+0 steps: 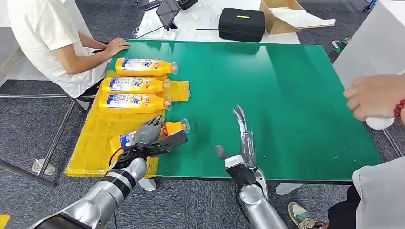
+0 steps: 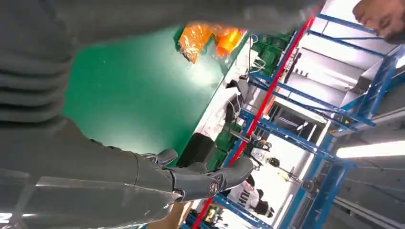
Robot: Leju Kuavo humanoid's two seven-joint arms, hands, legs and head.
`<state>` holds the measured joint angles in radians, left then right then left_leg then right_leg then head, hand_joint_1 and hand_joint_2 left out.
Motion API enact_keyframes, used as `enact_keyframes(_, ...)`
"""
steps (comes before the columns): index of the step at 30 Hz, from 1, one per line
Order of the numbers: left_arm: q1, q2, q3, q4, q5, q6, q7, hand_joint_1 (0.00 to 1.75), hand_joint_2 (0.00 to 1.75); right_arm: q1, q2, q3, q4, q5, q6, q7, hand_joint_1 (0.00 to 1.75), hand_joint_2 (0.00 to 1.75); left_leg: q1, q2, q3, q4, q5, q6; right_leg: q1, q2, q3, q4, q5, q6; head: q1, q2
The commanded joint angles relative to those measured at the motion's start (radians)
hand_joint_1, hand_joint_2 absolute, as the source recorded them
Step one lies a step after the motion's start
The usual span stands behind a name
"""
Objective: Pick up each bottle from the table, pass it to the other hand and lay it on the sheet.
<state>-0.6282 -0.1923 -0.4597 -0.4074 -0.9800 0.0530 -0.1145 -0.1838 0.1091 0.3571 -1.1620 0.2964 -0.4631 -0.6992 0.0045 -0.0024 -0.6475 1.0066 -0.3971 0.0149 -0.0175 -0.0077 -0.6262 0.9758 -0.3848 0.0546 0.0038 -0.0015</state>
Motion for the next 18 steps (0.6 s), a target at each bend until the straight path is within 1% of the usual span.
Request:
enact_keyframes(1,-0.027,0.016,0.003,0.075,0.013,-0.016,-0.036,0.00,1.75,-0.057,-0.025,0.052,0.093,-0.013,-0.017,0.001,0.00,1.75,0.001,0.003,0.005,0.000,-0.002,0.000,0.001,0.003,0.004,-0.001,-0.001,-0.002,0.000,0.000)
enact_keyframes(2,-0.027,0.016,0.003,0.075,0.013,-0.016,-0.036,0.00,1.75,-0.057,-0.025,0.052,0.093,-0.013,-0.017,0.001,0.00,1.75,0.001,0.004,0.007,0.000,-0.003,-0.001,0.002,0.004,0.006,-0.001,-0.001,-0.002,0.000,0.000)
enact_keyframes(7,-0.023,0.015,-0.001,0.065,0.013,0.007,-0.047,0.00,1.75,-0.055,-0.028,0.055,0.091,-0.017,-0.019,0.001,0.00,1.75,0.001,0.003,0.005,0.000,-0.002,0.000,0.001,0.003,0.005,-0.001,-0.001,-0.002,0.000,0.000)
enact_keyframes(10,-0.006,0.011,-0.007,0.031,0.023,0.057,-0.107,0.00,1.75,-0.050,-0.034,0.061,0.085,-0.021,-0.025,0.001,0.00,1.75,0.001,0.002,0.005,0.000,-0.002,-0.001,0.001,0.002,0.005,-0.001,-0.001,-0.002,0.000,0.000)
enact_keyframes(12,0.032,0.011,-0.022,-0.018,0.028,0.152,-0.191,0.00,1.75,-0.044,-0.040,0.069,0.075,-0.026,-0.027,0.001,0.00,1.75,0.001,0.002,0.007,0.000,-0.003,0.000,0.001,0.003,0.006,0.000,-0.002,-0.002,0.000,0.000)
enact_keyframes(13,0.038,0.008,-0.019,-0.022,0.037,0.149,-0.196,0.00,1.75,-0.040,-0.041,0.070,0.073,-0.026,-0.030,0.001,0.00,1.75,0.001,0.002,0.005,0.000,-0.002,0.000,0.001,0.002,0.005,-0.001,-0.001,-0.002,0.000,0.000)
enact_keyframes(15,0.071,0.008,-0.035,-0.062,0.035,0.193,-0.223,0.00,1.75,-0.027,-0.046,0.073,0.067,-0.025,-0.041,0.001,0.00,1.75,0.002,0.003,0.009,0.001,-0.005,-0.001,0.002,0.003,0.009,0.000,-0.003,-0.003,0.000,0.000)
enact_keyframes(16,0.080,0.008,-0.046,-0.075,0.029,0.207,-0.225,0.00,1.75,-0.020,-0.049,0.074,0.061,-0.026,-0.045,0.001,0.00,1.75,0.000,0.001,0.003,0.000,-0.001,0.000,0.000,0.001,0.003,-0.001,-0.001,-0.001,0.000,0.000)
enact_keyframes(17,0.087,0.008,-0.053,-0.088,0.026,0.218,-0.227,0.00,1.75,-0.016,-0.052,0.076,0.057,-0.027,-0.049,0.001,0.00,1.75,0.001,0.001,0.007,0.000,-0.003,0.000,0.001,0.001,0.006,-0.001,-0.003,-0.002,0.000,0.000)
enact_keyframes(18,0.093,0.007,-0.060,-0.102,0.025,0.229,-0.231,0.00,1.75,-0.012,-0.054,0.075,0.054,-0.029,-0.052,0.001,0.00,1.75,0.000,0.001,0.004,-0.001,-0.001,0.000,0.000,0.000,0.003,-0.001,-0.001,-0.001,0.000,0.000)
